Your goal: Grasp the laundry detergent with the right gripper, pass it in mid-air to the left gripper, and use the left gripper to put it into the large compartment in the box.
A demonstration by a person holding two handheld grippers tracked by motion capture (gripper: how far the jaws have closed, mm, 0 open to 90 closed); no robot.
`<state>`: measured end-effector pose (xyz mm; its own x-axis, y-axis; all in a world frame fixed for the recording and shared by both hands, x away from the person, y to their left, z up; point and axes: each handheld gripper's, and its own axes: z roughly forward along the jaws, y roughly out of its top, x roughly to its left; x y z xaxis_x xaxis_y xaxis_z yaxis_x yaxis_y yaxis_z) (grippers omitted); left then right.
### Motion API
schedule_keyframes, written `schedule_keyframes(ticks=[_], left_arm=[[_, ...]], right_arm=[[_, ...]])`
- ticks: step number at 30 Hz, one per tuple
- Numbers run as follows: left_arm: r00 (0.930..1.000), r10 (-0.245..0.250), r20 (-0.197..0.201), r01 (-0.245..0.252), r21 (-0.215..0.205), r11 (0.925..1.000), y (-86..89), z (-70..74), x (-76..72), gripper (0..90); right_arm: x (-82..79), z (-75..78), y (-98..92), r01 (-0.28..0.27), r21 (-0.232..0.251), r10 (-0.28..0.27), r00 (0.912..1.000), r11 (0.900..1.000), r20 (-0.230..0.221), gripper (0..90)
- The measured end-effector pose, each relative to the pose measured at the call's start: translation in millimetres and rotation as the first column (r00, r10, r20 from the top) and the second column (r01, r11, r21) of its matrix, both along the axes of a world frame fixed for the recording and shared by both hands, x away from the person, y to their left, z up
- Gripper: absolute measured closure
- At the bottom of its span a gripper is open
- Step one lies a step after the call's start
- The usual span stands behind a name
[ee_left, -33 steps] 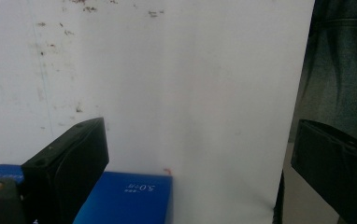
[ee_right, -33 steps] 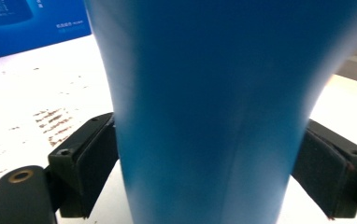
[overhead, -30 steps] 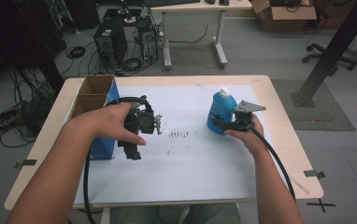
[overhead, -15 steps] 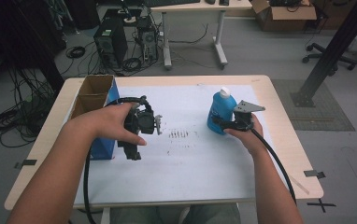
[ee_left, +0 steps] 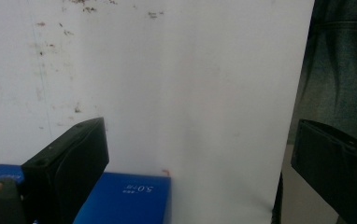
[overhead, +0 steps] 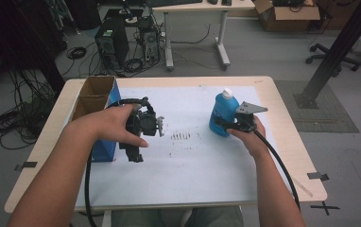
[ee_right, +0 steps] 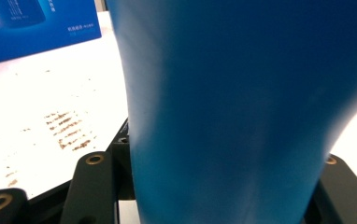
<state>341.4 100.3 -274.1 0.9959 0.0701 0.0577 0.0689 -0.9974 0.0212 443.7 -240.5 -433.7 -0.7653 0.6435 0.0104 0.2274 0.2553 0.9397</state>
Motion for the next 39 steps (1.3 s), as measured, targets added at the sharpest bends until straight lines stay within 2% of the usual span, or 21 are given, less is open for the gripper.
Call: schedule_keyframes(ticks=[4, 8, 16, 19, 24, 30, 39], left_arm=[[1.0000, 0.003, -0.002, -0.003, 0.000, 1.0000, 0.5, 0.3, 0.6, 4.5], [1.0000, 0.004, -0.001, -0.004, -0.003, 1.0000, -0.6, 1.3, 1.4, 4.5], [1.0000, 0.002, 0.000, -0.002, -0.005, 1.0000, -3.7, 5.1, 2.9, 4.5], [1.0000, 0.003, 0.003, -0.003, -0.007, 1.0000, -4.5, 7.6, 3.0, 4.5], [1.0000, 0.003, 0.008, -0.003, -0.009, 1.0000, -4.8, 12.4, 2.4, 4.5], [0.9999, 0.006, 0.015, -0.005, -0.016, 0.9999, -4.2, 20.2, 1.1, 4.4], [0.9992, 0.004, 0.040, -0.004, -0.022, 0.9997, -5.2, 34.5, -0.9, 4.4]], right_arm=[[-2.1, 8.8, -1.5, -0.021, 0.030, 0.021, 0.9996, 0.999, 0.020, 45.2], [-4.8, 23.9, -2.2, -0.042, 0.000, 0.042, 0.9984, 0.999, 0.039, 45.2], [-12.7, 60.5, -10.2, -0.081, -0.004, 0.081, 0.9943, 0.997, 0.069, 45.5], [-15.0, 73.8, -12.4, -0.103, -0.001, 0.103, 0.9923, 0.995, 0.069, 45.5], [-19.1, 95.6, -11.8, -0.147, -0.025, 0.149, 0.9864, 0.989, 0.071, 45.6], [-24.5, 115.6, -12.1, -0.221, -0.041, 0.224, 0.9722, 0.974, 0.069, 45.7], [-35.2, 136.8, -12.6, -0.341, -0.069, 0.345, 0.9358, 0.938, 0.072, 45.7]])
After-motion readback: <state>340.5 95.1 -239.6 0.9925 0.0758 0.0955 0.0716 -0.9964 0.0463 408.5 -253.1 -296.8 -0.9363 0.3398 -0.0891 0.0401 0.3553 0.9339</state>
